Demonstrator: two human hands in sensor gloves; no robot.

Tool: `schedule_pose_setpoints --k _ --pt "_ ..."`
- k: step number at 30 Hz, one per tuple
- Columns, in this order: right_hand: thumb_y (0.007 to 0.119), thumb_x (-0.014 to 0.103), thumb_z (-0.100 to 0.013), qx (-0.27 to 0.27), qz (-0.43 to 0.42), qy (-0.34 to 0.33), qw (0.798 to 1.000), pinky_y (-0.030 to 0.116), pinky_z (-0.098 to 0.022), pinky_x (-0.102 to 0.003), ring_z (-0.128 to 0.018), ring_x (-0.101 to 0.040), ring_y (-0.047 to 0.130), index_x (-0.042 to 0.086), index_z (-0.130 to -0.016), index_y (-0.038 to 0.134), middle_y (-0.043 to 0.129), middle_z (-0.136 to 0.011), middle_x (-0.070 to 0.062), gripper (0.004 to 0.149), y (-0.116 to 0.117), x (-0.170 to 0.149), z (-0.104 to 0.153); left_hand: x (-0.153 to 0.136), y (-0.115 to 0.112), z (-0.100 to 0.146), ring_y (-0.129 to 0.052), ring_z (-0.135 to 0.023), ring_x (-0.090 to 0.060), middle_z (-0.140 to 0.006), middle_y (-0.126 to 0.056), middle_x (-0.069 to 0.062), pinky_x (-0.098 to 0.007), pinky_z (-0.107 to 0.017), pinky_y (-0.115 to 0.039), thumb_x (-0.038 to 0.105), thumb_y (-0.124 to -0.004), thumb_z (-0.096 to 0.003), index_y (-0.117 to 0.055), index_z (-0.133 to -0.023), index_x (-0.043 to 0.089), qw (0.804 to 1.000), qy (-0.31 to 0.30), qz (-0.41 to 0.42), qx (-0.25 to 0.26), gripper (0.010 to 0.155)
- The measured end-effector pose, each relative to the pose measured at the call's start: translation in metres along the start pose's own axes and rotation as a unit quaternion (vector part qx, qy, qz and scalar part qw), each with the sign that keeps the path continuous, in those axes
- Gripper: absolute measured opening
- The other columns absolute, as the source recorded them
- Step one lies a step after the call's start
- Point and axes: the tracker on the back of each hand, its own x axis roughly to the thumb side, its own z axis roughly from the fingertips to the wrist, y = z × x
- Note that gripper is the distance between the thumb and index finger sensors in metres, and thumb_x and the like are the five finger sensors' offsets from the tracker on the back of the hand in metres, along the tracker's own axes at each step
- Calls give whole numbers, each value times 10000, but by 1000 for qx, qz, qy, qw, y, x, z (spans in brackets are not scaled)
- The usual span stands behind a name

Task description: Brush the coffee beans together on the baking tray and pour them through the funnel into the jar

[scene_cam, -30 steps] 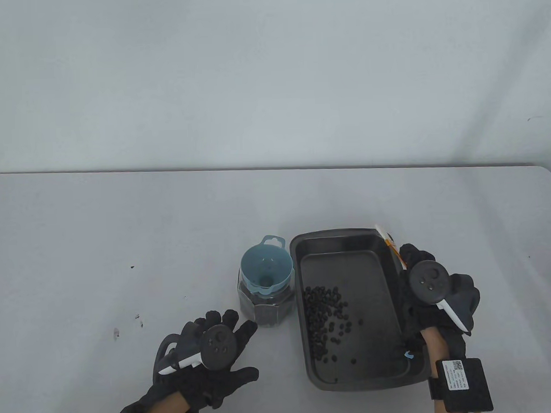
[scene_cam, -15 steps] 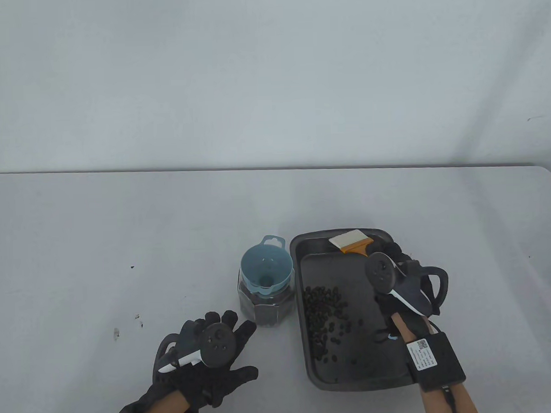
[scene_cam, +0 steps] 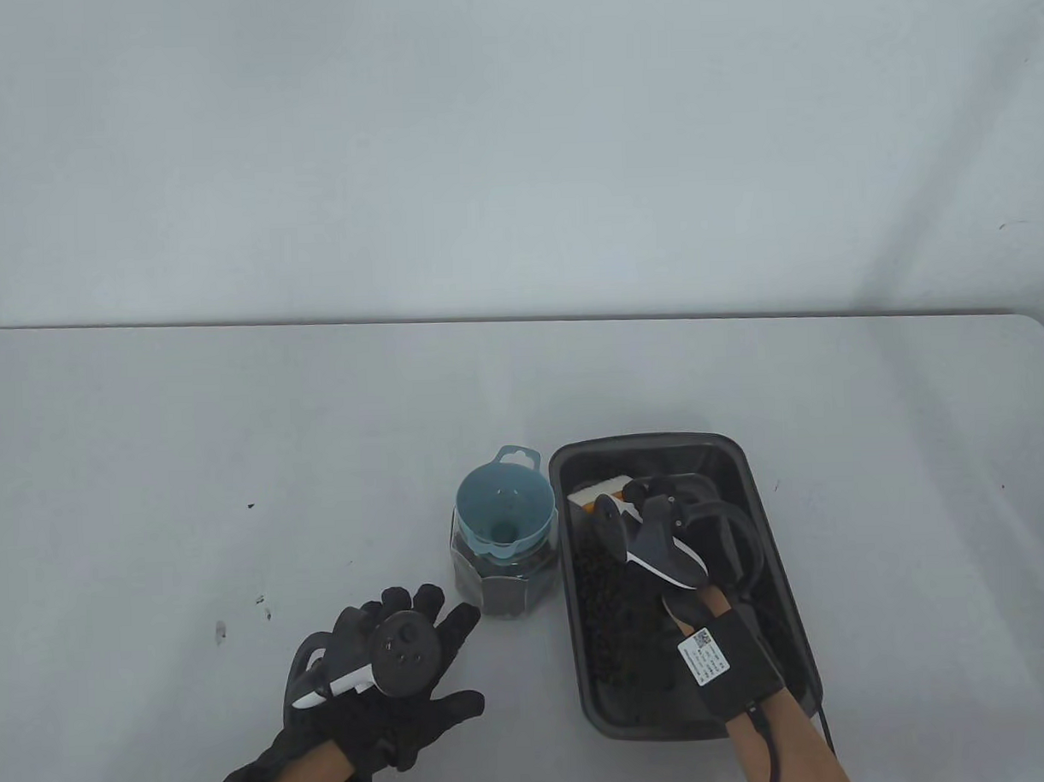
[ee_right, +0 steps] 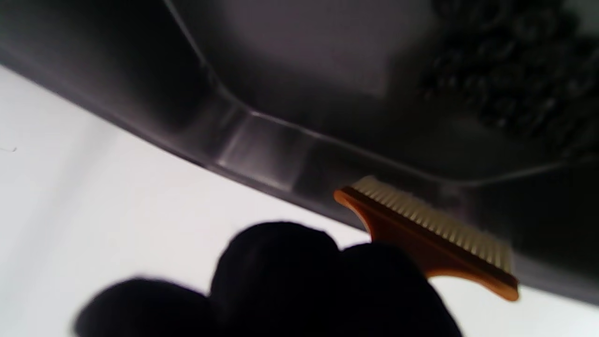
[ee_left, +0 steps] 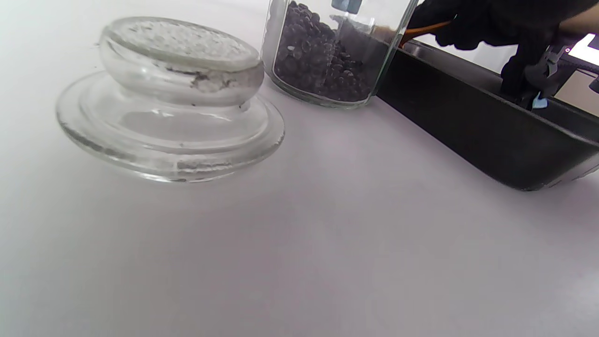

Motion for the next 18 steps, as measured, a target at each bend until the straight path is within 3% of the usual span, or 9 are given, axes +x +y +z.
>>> schedule_pose_setpoints --k 10,18 --pt "899 315 -283 49 16 -44 998 874 -152 -274 -289 -73 1007 382 -585 959 944 -642 47 316 14 14 3 0 -1 0 -191 -1126 -485 -1196 -158 -131 -653 -783 -216 790 -528 -385 -176 -1110 386 1000 -1 2 -7 902" --pt "888 314 -311 75 67 -86 991 869 -161 -282 -312 -93 998 395 -658 910 919 -679 36 357 -3 18 22 1 -1 0 -192 -1126 -483 -1195 -159 -130 -652 -784 -214 789 -526 -387 -173 -1109 384 1000 1 3 -10 900"
